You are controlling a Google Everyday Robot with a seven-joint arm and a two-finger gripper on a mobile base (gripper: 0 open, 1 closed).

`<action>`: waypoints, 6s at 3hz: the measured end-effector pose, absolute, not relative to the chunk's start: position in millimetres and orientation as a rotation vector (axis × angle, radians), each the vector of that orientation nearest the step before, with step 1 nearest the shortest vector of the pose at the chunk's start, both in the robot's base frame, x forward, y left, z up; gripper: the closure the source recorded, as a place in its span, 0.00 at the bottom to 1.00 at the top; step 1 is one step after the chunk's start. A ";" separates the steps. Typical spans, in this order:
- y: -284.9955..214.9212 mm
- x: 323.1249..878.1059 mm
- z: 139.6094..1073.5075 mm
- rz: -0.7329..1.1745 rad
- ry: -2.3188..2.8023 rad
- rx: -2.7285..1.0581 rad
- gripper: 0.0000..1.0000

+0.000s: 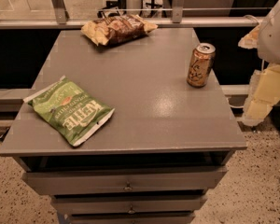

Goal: Move orange can near brown chip bag

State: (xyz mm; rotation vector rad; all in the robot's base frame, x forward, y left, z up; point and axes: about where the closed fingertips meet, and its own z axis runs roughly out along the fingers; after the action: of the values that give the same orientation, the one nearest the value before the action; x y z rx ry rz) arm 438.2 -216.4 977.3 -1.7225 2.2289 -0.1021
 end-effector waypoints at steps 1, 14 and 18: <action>-216.4 438.2 977.3 -0.102 2.229 -1.722 0.00; -179.5 680.2 908.6 0.623 1.824 -0.995 1.00; -99.6 807.5 913.9 0.579 1.628 -1.035 1.00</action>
Offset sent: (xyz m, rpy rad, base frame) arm 0.0370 -0.0005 -0.0365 0.0559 -0.0322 -0.0103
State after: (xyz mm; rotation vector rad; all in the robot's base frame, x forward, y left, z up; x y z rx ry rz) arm 807.5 -99.6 913.9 -1.0351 1.6282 0.5794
